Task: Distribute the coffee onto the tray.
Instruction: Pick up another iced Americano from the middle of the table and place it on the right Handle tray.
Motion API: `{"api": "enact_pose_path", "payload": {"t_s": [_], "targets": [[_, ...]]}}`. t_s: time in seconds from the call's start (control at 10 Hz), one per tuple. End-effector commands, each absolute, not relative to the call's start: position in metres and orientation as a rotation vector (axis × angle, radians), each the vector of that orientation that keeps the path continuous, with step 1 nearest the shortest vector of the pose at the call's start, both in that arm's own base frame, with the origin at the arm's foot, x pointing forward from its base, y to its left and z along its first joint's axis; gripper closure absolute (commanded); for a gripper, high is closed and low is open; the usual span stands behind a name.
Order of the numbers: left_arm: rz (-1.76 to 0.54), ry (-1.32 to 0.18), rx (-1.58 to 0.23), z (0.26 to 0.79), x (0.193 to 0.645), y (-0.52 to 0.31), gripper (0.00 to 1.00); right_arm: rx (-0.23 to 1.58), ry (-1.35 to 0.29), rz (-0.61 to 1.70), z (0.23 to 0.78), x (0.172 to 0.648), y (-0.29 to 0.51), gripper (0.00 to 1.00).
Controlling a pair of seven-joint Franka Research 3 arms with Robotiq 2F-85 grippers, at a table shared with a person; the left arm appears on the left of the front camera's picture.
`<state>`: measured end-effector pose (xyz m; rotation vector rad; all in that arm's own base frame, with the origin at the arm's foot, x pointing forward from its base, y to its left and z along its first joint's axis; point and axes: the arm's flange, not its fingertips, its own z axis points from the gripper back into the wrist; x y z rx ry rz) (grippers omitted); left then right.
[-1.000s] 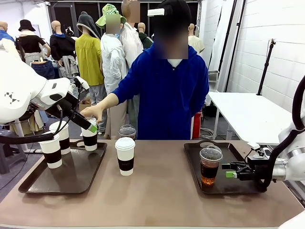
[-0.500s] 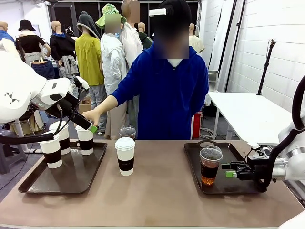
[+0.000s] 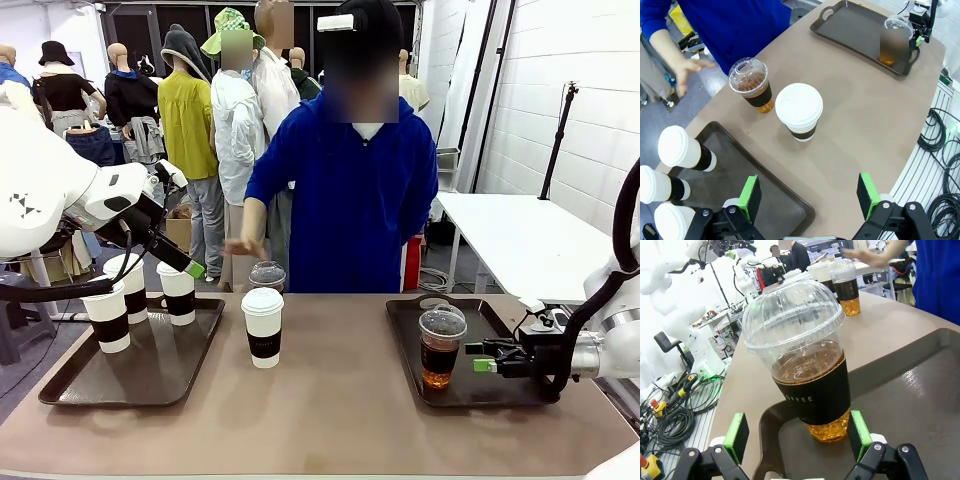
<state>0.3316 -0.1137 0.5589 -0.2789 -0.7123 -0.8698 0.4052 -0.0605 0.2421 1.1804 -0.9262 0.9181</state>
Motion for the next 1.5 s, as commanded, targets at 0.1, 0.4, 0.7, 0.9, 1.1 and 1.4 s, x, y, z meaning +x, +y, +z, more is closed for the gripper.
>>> {"api": "enact_pose_path", "payload": {"t_s": [0.1, 0.4, 0.7, 0.9, 1.1, 1.4], "targets": [[-0.868, -0.713, -0.286, 0.559, 0.332, -0.112, 0.00, 1.187, -0.935, 0.924, 0.241, 0.404, -0.060, 0.00], [-0.868, -0.713, -0.286, 0.559, 0.332, -0.112, 0.00, 1.163, -0.934, 0.978, 0.261, 0.424, -0.069, 0.00], [-0.868, -0.713, -0.286, 0.559, 0.332, -0.112, 0.00, 1.181, -0.943, 1.084, 0.275, 0.463, -0.080, 0.00], [-0.868, -0.713, -0.286, 0.559, 0.332, -0.112, 0.00, 1.188, -0.923, 1.179, 0.283, 0.499, -0.083, 0.00], [-0.868, -0.713, -0.286, 0.559, 0.332, -0.112, 0.00, 1.184, -0.910, 1.239, 0.290, 0.531, -0.075, 0.00], [-0.868, -0.713, -0.286, 0.559, 0.332, -0.112, 0.00, 1.169, -0.926, 1.231, 0.294, 0.567, -0.047, 0.00]]}}
